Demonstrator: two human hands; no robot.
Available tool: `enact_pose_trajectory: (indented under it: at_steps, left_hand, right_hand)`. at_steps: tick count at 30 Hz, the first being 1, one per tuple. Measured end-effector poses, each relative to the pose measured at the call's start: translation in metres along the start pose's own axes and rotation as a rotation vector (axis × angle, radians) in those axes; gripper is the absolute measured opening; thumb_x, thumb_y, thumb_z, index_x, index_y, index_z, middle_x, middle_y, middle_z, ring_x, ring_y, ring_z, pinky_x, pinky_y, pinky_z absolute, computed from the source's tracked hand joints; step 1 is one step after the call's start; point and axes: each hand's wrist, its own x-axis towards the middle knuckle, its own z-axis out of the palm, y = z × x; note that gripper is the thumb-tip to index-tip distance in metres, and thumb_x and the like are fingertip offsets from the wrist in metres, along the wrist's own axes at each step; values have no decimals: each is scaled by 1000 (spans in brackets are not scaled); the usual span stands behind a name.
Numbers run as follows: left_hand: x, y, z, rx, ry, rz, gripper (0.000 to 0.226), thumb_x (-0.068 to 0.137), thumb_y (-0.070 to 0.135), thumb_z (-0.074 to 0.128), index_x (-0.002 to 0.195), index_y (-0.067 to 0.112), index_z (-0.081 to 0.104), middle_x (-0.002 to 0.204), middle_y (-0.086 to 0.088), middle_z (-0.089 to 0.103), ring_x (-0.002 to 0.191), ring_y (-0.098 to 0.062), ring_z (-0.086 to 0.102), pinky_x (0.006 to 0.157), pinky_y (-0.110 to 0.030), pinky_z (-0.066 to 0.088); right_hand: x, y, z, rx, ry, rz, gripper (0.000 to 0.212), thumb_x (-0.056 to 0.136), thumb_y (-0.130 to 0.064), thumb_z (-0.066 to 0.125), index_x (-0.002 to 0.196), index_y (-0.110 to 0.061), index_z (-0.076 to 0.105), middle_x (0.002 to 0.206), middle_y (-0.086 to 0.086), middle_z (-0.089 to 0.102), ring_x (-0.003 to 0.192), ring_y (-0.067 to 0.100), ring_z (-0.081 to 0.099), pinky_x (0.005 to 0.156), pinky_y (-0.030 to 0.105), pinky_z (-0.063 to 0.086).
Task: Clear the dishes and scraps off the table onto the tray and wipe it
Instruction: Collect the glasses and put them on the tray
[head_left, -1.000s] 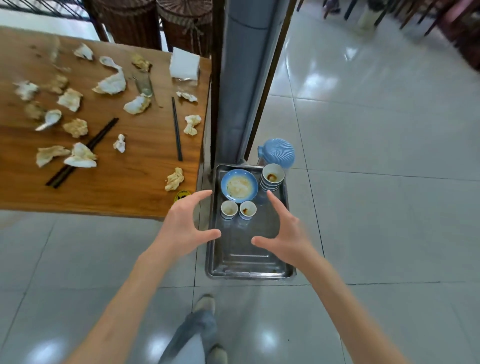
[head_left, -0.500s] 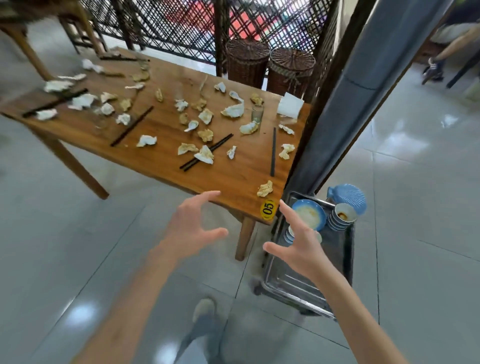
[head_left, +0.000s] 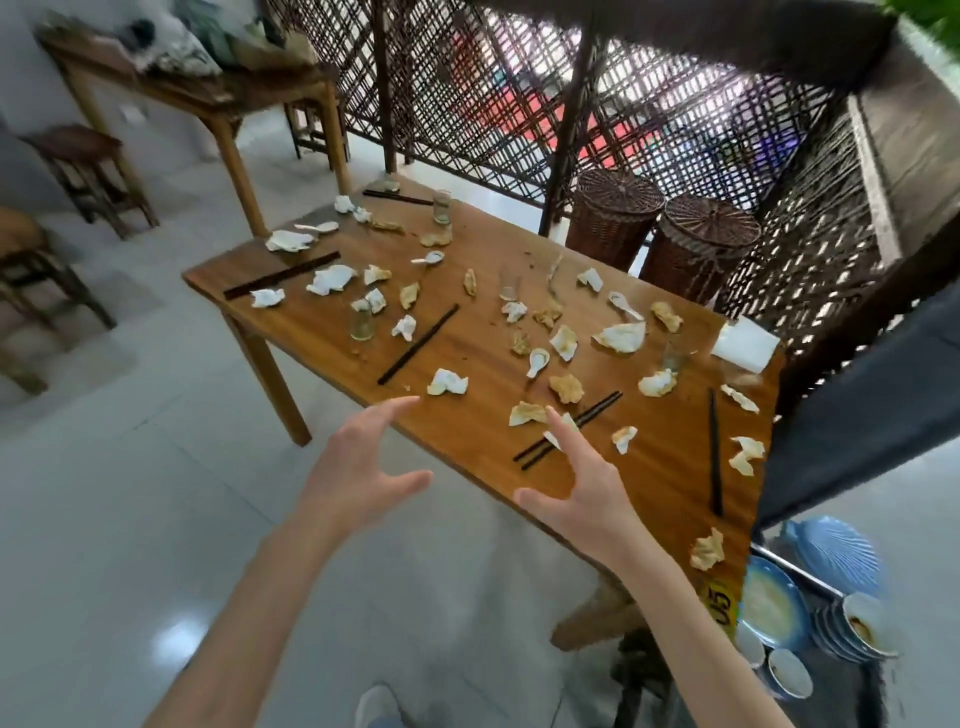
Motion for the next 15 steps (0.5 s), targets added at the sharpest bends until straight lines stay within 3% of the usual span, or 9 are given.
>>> enact_pose_trajectory:
  at_steps: [7,15]
  left_hand:
    - [100,-78,-63,36,14,-34,80,67,36,82,135,38,39,138,9,46,128,-12,41,99,-36,42]
    - [227,-132,-75,64,-21,-31,79,66,40,81,134,38,41,140,8,45,129,-15,41,96,-37,45]
  right_hand:
    - [104,-58,53,2,-26,-35,97,68,-42,78,143,-44,17,148,-16,31,137,10,29,101,24,30]
    - [218,-75,87,-1,-39,18,96,71,-34,79,144,-43,17,147,-13,34,136,10,30,99,21,30]
